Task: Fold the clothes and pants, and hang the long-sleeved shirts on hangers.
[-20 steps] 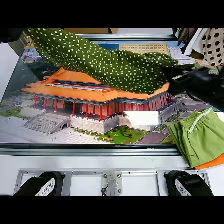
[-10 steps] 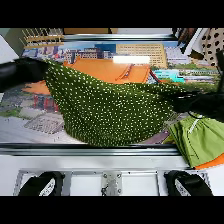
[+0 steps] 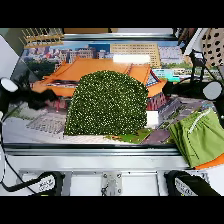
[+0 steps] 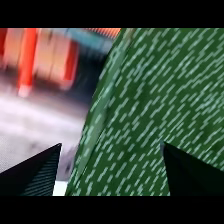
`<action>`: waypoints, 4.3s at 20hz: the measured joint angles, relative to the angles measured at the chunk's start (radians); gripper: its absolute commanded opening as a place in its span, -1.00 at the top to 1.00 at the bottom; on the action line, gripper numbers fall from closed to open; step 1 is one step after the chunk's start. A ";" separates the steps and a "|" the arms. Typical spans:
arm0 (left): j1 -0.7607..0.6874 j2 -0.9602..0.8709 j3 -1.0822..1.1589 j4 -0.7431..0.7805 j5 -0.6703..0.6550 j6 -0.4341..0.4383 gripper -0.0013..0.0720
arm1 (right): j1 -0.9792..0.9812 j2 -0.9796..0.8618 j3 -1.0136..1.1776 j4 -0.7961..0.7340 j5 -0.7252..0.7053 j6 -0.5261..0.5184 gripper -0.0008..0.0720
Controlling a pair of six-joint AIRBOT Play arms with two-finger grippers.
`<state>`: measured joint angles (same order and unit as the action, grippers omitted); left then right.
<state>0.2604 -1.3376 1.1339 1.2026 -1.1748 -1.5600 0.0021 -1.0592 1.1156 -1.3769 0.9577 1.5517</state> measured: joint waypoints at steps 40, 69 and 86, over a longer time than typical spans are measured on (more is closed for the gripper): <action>-0.086 0.162 -0.618 -0.254 0.378 0.036 0.96 | 0.002 -0.229 -0.540 0.791 -0.290 -0.225 -0.36; -0.021 0.896 0.325 -0.254 0.205 -0.010 0.96 | 0.024 0.520 0.143 0.365 0.244 -0.053 0.95; -0.101 -0.141 0.382 -0.454 0.155 0.058 0.96 | 0.031 -0.343 0.233 0.269 0.304 0.076 0.95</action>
<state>0.1589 -1.4788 1.5162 0.7486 -1.0195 -1.5024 0.0326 -1.4017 1.3491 -1.1076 1.2621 1.6272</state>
